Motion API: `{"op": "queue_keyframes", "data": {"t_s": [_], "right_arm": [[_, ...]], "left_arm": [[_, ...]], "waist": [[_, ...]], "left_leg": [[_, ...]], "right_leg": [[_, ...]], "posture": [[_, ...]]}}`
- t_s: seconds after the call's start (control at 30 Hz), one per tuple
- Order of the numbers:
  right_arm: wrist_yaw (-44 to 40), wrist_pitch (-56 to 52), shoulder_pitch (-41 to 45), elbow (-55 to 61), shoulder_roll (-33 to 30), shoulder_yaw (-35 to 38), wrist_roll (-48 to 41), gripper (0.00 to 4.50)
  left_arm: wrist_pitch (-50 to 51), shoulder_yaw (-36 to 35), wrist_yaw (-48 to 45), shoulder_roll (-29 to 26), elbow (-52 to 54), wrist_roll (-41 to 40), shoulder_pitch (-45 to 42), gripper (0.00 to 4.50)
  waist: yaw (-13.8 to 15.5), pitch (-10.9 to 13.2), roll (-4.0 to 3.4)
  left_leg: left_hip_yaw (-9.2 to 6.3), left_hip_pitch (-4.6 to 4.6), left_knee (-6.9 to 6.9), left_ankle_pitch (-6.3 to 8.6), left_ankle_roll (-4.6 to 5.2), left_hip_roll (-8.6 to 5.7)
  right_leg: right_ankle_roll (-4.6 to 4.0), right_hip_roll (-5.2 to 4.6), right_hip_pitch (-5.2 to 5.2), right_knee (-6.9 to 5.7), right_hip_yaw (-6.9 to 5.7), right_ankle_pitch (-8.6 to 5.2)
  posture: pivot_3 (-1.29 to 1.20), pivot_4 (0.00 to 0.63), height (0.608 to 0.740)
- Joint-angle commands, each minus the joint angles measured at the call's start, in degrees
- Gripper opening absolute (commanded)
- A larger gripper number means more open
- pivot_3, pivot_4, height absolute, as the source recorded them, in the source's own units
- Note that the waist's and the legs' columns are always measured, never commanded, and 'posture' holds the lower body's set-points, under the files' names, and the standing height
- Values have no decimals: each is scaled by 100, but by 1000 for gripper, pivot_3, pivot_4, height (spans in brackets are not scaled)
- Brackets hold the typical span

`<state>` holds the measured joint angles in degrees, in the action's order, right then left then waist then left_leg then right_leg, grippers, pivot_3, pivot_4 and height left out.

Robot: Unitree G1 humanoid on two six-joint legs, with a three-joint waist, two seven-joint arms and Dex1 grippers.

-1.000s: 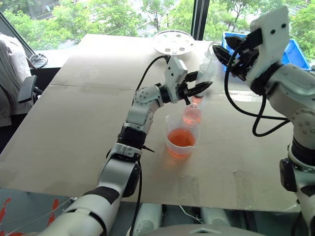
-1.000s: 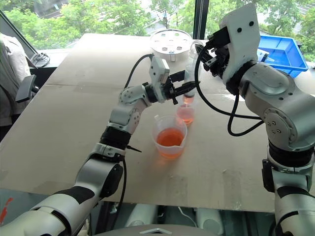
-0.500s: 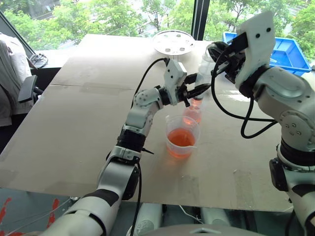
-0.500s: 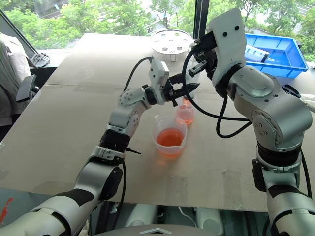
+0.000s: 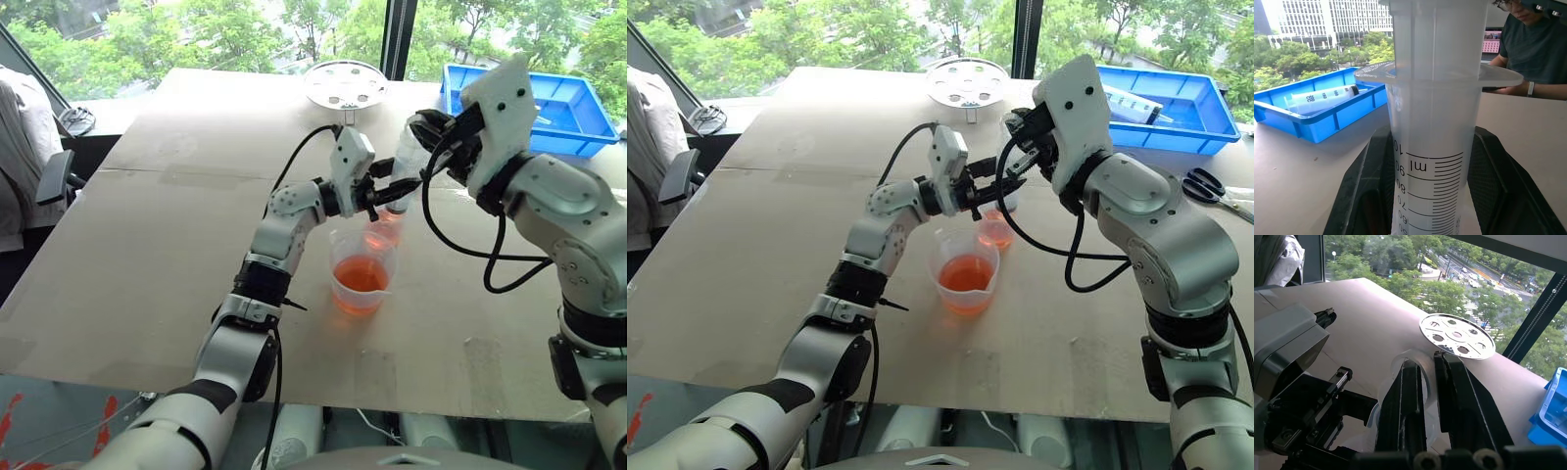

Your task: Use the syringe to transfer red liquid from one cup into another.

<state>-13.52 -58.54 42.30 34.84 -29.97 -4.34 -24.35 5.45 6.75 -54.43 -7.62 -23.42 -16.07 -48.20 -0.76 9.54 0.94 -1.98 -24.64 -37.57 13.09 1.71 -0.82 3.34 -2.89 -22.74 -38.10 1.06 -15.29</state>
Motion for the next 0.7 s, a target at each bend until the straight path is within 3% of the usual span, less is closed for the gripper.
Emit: {"op": "queue_keyframes", "data": {"t_s": [0.03, 0.5, 0.7], "right_arm": [[-431, -54, -318, -61, 59, -552, -107, 30], [-829, 201, -575, -161, 332, -689, -46, 30], [-814, 174, -450, -192, 543, -368, -217, 30]], "left_arm": [[-114, -338, 131, 70, 592, -344, -335, 1470], [197, -506, 259, -25, 927, -499, -376, 1470], [359, -513, 264, -107, 1157, -556, -299, 1470]], "waist": [[0, 0, 0], [1, 0, 0], [3, 0, 0]], "left_leg": [[0, 0, 0, 0, 0, 0], [0, 0, 0, -1, -1, 0], [-1, 0, 0, -2, -4, 0]], "right_leg": [[0, 0, 0, 0, 0, 0], [0, 0, 0, 0, 0, 0], [0, 0, 0, 0, 0, 0]], "posture": [[0, 150, 740], [0, 150, 740], [0, 150, 740]]}}
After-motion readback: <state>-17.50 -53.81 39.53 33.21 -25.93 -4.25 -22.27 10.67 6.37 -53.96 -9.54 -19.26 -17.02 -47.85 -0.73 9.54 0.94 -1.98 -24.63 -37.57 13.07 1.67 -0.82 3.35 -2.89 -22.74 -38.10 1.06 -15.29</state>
